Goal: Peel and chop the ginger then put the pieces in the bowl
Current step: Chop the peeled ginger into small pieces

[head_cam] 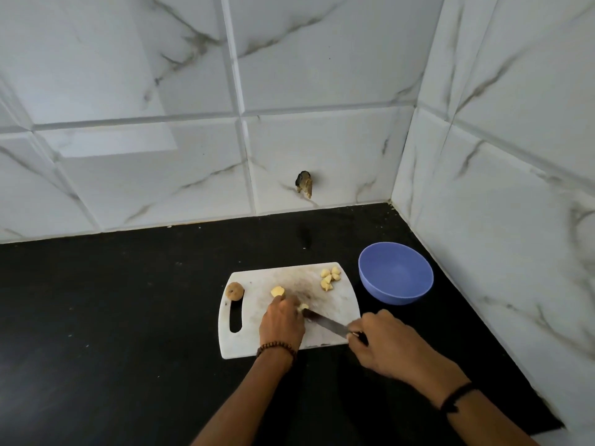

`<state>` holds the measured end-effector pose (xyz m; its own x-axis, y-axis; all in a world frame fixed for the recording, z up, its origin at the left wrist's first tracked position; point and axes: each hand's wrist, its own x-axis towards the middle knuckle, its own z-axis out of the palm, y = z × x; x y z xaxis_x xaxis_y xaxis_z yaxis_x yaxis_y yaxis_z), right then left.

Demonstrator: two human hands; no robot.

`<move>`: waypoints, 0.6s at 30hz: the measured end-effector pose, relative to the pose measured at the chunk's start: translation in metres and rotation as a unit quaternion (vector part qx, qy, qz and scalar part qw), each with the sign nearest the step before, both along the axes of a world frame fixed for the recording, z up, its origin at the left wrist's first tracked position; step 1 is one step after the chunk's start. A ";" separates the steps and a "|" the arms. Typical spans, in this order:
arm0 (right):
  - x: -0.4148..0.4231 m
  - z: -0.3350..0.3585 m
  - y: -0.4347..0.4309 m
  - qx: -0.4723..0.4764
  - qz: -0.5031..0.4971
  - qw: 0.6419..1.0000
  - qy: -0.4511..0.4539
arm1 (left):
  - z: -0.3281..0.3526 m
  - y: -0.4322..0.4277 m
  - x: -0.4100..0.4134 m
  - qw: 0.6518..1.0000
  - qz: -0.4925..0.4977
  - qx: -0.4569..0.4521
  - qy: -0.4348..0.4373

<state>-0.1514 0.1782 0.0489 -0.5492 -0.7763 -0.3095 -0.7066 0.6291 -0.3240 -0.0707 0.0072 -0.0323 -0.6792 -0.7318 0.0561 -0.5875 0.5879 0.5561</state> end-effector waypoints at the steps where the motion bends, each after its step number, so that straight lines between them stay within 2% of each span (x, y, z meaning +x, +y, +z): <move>1: -0.003 0.003 -0.001 0.002 0.007 1.000 0.002 | 0.000 -0.001 0.000 1.000 -0.007 -0.001 0.000; 7: 0.003 -0.007 0.004 -0.031 -0.012 0.999 0.009 | -0.005 -0.005 0.001 1.000 0.001 0.012 0.011; 18: 0.013 -0.032 -0.002 -0.096 -0.079 0.991 -0.039 | -0.008 -0.007 -0.002 0.997 0.029 0.061 0.048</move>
<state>-0.1380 0.1767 0.0166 -0.6480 -0.7318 -0.2112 -0.5724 0.6508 -0.4988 -0.0731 0.0002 -0.0407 -0.6315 -0.7749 0.0261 -0.5595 0.4788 0.6765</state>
